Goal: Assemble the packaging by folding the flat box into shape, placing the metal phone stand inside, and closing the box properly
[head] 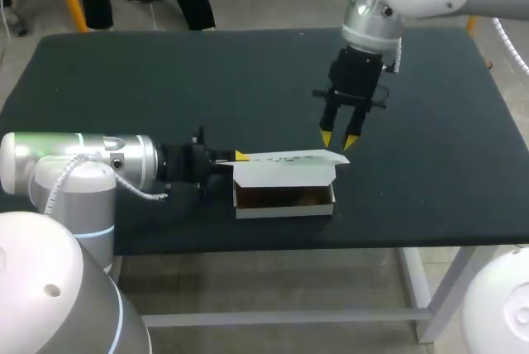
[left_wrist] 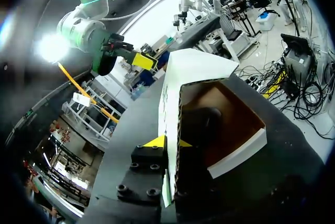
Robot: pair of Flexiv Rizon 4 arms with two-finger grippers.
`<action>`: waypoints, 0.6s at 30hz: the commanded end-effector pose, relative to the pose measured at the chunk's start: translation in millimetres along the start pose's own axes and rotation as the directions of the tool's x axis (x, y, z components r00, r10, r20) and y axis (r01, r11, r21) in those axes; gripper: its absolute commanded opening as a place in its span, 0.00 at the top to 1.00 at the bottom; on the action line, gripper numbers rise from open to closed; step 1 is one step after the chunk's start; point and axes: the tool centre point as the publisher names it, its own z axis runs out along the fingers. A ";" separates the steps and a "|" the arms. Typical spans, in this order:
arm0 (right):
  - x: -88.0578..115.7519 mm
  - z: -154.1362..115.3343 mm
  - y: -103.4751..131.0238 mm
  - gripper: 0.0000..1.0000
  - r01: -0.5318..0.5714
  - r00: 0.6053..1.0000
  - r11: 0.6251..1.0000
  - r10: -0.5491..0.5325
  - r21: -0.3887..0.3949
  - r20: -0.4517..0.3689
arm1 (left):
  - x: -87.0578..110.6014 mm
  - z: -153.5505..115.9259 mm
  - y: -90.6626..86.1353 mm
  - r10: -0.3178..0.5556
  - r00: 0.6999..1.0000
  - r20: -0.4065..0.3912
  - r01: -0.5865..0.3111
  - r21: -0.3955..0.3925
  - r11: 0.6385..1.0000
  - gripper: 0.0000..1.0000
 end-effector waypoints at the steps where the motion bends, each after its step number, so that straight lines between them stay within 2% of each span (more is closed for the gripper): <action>1: -0.8 6.3 5.3 0.60 0.009 1.000 1.000 -0.009 0.017 -0.009 | 4.6 1.1 1.8 -0.001 1.000 0.003 0.001 -0.001 1.000 1.00; 18: -2.1 20.3 9.3 0.58 0.026 0.999 0.998 -0.024 0.059 -0.030 | 10.7 5.0 5.0 0.026 1.000 0.005 -0.026 -0.011 1.000 1.00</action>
